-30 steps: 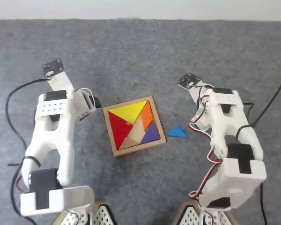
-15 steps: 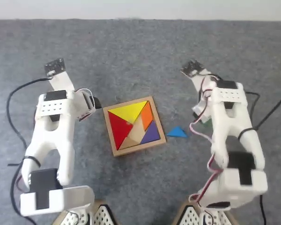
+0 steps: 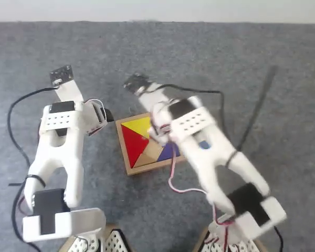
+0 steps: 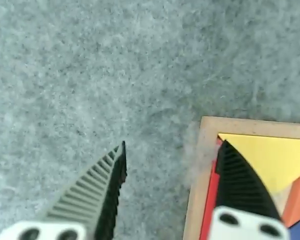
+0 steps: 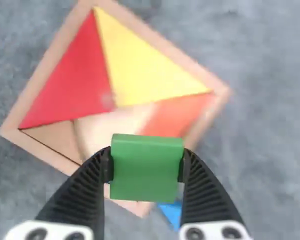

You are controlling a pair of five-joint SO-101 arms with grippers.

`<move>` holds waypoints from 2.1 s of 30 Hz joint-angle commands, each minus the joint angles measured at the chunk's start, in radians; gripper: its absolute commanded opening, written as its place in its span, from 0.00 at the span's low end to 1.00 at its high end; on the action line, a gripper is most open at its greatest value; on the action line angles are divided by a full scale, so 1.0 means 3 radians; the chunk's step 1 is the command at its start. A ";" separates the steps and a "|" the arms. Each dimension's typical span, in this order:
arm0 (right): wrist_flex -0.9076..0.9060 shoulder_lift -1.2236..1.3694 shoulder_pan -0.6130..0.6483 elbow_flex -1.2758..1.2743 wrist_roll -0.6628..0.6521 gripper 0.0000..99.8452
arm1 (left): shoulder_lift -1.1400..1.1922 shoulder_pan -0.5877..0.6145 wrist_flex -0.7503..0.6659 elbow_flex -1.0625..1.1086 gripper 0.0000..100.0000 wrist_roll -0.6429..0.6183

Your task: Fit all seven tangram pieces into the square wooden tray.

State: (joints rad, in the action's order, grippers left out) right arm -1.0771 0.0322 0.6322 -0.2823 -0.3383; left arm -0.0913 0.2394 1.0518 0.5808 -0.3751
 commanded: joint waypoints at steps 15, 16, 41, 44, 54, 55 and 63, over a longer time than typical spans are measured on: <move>0.0222 0.0642 0.0483 0.0169 -0.0522 0.16 | -0.0056 0.0005 -0.0015 -0.0038 0.27 0.0036; 0.0217 0.0647 0.0478 0.0169 -0.0542 0.17 | -0.0056 0.0005 -0.0015 -0.0038 0.27 0.0036; -0.0003 0.0151 0.0141 0.0230 -0.0660 0.28 | -0.0031 0.0056 -0.0010 -0.0074 0.27 0.0031; -0.0136 -0.0069 0.0151 0.0138 -0.0726 0.28 | -0.0031 0.0056 -0.0010 -0.0074 0.27 0.0031; 0.0611 -0.0330 -0.0084 -0.0476 -0.0731 0.07 | -0.0031 0.0056 -0.0005 -0.0074 0.27 0.0031; 0.0719 -0.0248 -0.0095 -0.0511 -0.0731 0.01 | -0.0031 0.0056 -0.0005 -0.0074 0.27 0.0031; 0.0713 0.0054 0.0084 -0.0532 -0.0736 0.01 | -0.0031 0.0056 -0.0005 -0.0074 0.27 0.0036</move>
State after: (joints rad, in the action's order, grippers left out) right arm -0.8347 0.0537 0.6214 -0.4511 -0.5501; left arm -0.0913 0.2593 1.0518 0.5808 -0.3751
